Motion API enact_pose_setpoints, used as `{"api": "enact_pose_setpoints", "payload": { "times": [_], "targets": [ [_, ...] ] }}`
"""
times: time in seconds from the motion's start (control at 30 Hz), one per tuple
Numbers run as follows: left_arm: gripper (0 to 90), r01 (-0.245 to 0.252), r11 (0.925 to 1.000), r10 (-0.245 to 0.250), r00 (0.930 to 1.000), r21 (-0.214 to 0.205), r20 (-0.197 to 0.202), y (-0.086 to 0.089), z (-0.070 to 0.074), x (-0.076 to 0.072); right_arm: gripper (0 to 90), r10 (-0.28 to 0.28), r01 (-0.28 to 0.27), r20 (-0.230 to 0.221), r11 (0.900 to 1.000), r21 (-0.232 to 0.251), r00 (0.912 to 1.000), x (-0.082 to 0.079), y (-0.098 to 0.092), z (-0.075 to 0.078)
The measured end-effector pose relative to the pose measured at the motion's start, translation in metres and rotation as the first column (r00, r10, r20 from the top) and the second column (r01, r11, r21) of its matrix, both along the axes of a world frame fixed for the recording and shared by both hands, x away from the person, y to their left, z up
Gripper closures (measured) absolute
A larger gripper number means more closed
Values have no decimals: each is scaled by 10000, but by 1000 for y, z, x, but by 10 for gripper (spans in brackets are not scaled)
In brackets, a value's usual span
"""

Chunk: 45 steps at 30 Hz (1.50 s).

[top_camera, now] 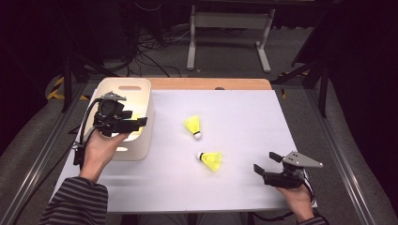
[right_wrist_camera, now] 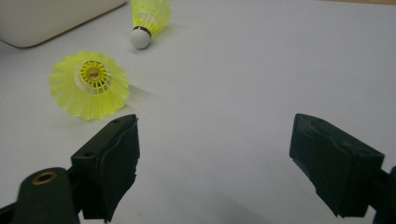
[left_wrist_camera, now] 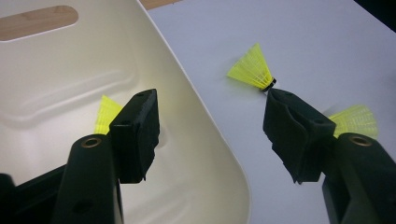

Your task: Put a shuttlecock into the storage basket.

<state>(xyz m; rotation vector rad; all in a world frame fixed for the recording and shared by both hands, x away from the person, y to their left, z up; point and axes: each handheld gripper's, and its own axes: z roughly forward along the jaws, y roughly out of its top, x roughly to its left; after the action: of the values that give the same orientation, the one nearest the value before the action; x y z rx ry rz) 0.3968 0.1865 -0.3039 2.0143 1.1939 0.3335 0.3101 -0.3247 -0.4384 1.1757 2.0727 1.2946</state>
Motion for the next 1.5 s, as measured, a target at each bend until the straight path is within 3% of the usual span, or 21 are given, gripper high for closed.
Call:
{"api": "enact_pose_setpoints", "payload": {
  "times": [0.63,1.5],
  "targets": [
    [371,535,9986,-536,9984,29,152,-17,-3,-10,165,17,-17,13,10000,28,10000,0,0,0],
    [366,1355,9908,-1356,9906,41,161,-41,-14,-23,166,8,-8,1,10000,50,10000,0,0,0]
  ]
}}
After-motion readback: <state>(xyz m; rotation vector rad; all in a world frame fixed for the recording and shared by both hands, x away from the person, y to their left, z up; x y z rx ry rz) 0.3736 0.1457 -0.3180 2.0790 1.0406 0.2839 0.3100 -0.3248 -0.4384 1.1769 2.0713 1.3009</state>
